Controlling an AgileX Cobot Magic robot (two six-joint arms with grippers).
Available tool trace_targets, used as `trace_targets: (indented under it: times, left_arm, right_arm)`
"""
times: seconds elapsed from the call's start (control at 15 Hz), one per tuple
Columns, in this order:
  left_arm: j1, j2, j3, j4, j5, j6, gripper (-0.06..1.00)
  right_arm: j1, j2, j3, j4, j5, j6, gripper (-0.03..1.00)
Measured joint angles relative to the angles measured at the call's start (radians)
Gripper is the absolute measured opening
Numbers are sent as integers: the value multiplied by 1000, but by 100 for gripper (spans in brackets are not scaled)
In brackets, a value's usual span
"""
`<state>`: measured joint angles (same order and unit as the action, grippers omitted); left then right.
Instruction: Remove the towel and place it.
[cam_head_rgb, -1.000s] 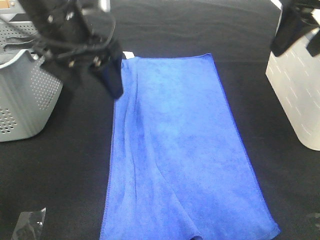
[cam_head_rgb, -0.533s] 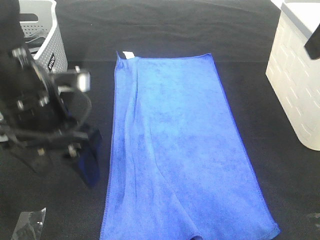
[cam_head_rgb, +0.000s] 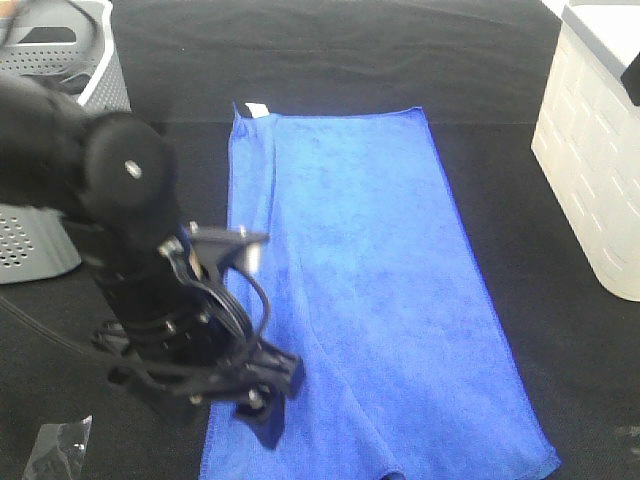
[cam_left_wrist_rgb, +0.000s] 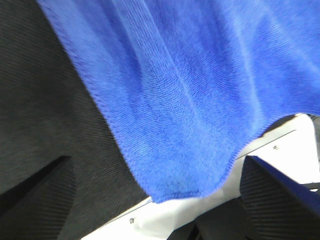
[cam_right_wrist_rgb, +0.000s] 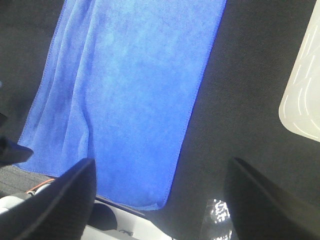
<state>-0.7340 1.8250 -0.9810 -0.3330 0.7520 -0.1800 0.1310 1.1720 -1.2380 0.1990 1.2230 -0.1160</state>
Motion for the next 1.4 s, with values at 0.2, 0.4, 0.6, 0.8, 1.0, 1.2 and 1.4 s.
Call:
trace_targets:
  times: [0.2, 0.4, 0.6, 0.8, 1.0, 1.2, 1.4]
  left_arm:
    - [-13, 64, 0, -25, -5, -4, 78]
    - [-13, 67, 0, -29, -19, -5, 68]
    - [-13, 102, 0, -38, -31, -5, 65]
    - [-13, 113, 0, -41, -24, -5, 65]
    - [-13, 113, 0, -40, -24, -5, 54]
    - [-13, 113, 0, -40, -24, -4, 38]
    - [-13, 113, 0, -32, -24, -2, 15]
  right_arm:
    - [0, 0, 1, 0, 0, 0, 72]
    - [0, 0, 3, 1, 0, 0, 72]
    - [0, 0, 3, 1, 0, 0, 72]
    - [0, 0, 3, 1, 0, 0, 72]
    - [0, 0, 3, 1, 0, 0, 72]
    - [0, 0, 3, 1, 0, 0, 72]
    - [0, 0, 3, 1, 0, 0, 72]
